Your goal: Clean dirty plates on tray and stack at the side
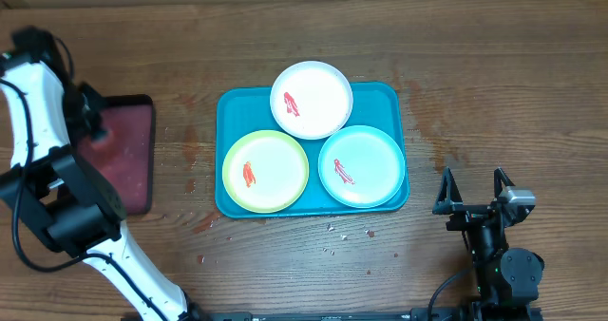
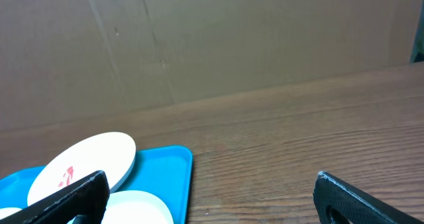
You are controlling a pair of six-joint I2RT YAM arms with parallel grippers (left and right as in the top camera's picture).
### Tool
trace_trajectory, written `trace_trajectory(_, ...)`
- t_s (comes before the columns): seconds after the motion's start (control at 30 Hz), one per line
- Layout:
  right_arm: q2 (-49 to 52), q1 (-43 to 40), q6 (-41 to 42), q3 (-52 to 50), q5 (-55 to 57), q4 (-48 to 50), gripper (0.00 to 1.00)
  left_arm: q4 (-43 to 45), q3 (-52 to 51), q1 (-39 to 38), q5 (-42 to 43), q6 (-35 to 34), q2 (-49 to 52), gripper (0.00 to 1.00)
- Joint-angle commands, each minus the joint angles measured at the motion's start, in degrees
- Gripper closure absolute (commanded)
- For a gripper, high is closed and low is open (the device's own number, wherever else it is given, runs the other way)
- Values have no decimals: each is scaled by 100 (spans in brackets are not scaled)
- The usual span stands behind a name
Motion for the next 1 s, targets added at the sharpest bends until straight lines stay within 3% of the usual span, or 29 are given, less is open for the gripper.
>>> trace_trajectory(0.0,-42,33,0,-61,59,35,0,-122,-90,24,422,116,-9,96)
trace_trajectory(0.17,-42,33,0,-61,59,35,0,-1165,1088,57,1078,219,-44,96)
trace_trajectory(0.27,-42,33,0,-61,59,35,0,-1751,1751,48,800,214,-44,96)
trace_trajectory(0.4,-42,33,0,-61,59,35,0,-1233,1226,-107,-101,173,-24,96)
trace_trajectory(0.57,-42,33,0,-61,59,35,0,-332,-219,-151,400,177,-11,96)
trace_trajectory(0.7,-42,33,0,-61,59,35,0,-855,238,-55,623,225,-83,96)
trace_trajectory(0.8,-42,33,0,-61,59,35,0,-2059,1552,-142,1021,361,-358,96)
trace_trajectory(0.97,-42,33,0,-61,59,35,0,-2365,1537,-901,1504,894,-951,96)
